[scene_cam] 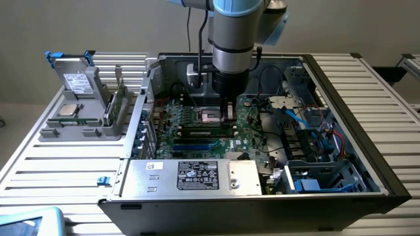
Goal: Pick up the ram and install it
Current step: 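Press down the ram until it locks into place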
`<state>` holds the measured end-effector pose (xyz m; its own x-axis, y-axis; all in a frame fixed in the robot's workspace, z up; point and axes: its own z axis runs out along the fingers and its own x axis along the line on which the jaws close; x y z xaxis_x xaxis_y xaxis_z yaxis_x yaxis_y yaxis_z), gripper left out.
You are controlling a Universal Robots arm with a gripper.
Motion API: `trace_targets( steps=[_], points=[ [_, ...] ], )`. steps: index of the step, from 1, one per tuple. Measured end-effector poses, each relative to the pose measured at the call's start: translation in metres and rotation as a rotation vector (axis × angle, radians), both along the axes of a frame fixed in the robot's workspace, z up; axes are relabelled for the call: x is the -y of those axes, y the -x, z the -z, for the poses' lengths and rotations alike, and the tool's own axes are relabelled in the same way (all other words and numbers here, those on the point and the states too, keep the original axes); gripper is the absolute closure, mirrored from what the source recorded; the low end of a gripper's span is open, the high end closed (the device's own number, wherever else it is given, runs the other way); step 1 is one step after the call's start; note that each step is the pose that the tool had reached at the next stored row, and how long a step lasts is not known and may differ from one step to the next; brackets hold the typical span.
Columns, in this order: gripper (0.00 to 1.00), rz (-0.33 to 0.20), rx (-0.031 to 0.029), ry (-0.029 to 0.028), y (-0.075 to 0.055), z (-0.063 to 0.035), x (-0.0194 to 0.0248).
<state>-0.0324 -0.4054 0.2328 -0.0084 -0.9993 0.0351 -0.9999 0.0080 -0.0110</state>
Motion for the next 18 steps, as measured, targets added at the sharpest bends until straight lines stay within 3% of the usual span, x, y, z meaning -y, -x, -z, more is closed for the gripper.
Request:
trace_targets(
  steps=[18],
  points=[
    [0.89, 0.0, 0.0068, 0.001, 0.0004, 0.0052, 0.0]
  ],
)
